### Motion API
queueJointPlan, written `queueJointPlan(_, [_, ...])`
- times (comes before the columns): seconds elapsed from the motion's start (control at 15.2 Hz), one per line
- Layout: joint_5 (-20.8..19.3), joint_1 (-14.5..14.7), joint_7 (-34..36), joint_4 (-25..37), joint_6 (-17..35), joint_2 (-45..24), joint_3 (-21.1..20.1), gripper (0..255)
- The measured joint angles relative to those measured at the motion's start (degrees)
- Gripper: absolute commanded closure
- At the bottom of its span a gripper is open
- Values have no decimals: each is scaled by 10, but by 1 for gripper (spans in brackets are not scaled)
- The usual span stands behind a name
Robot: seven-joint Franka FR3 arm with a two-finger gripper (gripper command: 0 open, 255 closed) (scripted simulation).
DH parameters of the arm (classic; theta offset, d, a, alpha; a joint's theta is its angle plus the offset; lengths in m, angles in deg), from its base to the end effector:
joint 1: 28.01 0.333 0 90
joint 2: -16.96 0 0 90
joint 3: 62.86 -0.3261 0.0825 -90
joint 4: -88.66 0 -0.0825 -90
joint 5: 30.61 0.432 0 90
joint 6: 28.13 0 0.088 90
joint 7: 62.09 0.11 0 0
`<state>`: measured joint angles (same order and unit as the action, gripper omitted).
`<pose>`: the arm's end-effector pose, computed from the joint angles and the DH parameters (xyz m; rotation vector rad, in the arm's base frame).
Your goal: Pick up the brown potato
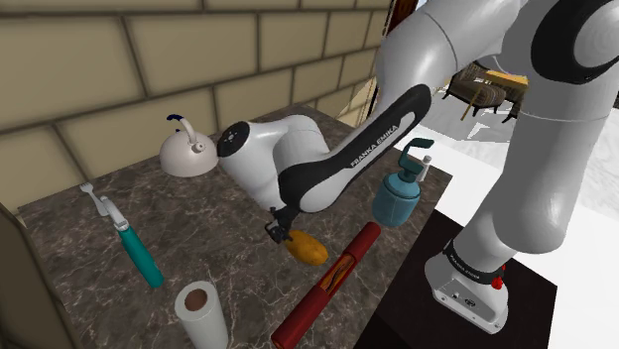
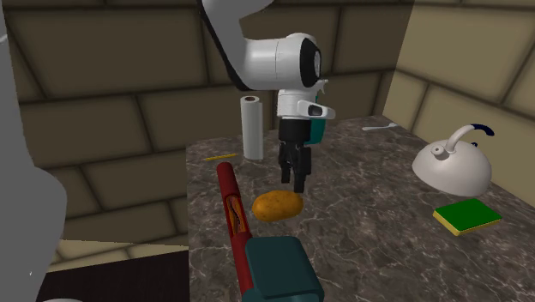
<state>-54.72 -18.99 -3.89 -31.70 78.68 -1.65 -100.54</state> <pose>0.4021 0.3844 0.2395 2.6640 0.0586 -0.2058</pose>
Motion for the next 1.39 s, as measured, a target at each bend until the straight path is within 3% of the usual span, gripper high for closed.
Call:
queueJointPlan(0.26, [-40, 30, 37, 37, -4, -67, 18, 0])
queueJointPlan(0.66, [-65, 41, 58, 40, 21, -106, 33, 0])
queueJointPlan(0.73, [-67, 42, 59, 41, 22, -109, 34, 255])
queueJointPlan(1.39, [-69, 43, 60, 42, 23, -111, 35, 255])
